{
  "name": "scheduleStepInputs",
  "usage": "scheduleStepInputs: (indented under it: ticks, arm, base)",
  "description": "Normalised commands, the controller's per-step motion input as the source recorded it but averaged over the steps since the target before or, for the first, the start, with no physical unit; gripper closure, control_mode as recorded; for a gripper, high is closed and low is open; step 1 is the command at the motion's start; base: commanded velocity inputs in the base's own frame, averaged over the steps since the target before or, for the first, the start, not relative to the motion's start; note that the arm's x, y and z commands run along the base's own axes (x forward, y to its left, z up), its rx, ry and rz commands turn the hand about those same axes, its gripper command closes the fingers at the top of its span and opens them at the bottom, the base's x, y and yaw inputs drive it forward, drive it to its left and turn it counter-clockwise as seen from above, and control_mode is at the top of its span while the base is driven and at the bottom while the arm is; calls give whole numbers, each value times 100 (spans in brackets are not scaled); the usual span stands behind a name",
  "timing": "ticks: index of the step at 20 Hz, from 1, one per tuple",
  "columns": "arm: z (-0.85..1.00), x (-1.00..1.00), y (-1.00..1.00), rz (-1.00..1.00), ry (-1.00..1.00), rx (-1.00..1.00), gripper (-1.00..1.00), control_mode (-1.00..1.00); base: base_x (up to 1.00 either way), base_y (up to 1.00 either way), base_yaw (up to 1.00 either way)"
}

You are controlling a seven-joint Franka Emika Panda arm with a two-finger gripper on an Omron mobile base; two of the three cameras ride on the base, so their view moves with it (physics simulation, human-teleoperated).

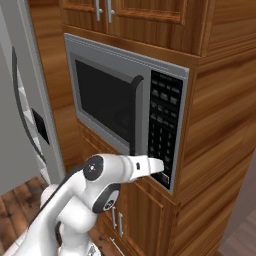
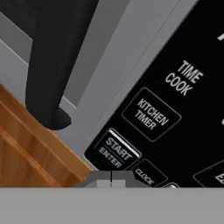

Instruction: Transport the chicken drumstick from the fridge to the microwave and turn on the microwave.

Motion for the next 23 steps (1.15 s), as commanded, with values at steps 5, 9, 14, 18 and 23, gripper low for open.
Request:
scheduleStepInputs:
  ticks: [5,9,14,18,23]
  arm:
    - [-39,41,0,0,-12,-4,100,-100]
    - [-34,39,0,0,-12,-3,100,-100]
    - [-30,36,-1,0,-14,-2,100,-100]
    - [-28,32,-4,0,-16,-2,100,-100]
    - [-24,30,-6,0,-18,-2,100,-100]
  base:
    - [0,0,0]
    - [0,0,0]
    - [0,0,0]
    - [0,0,0]
    - [0,0,0]
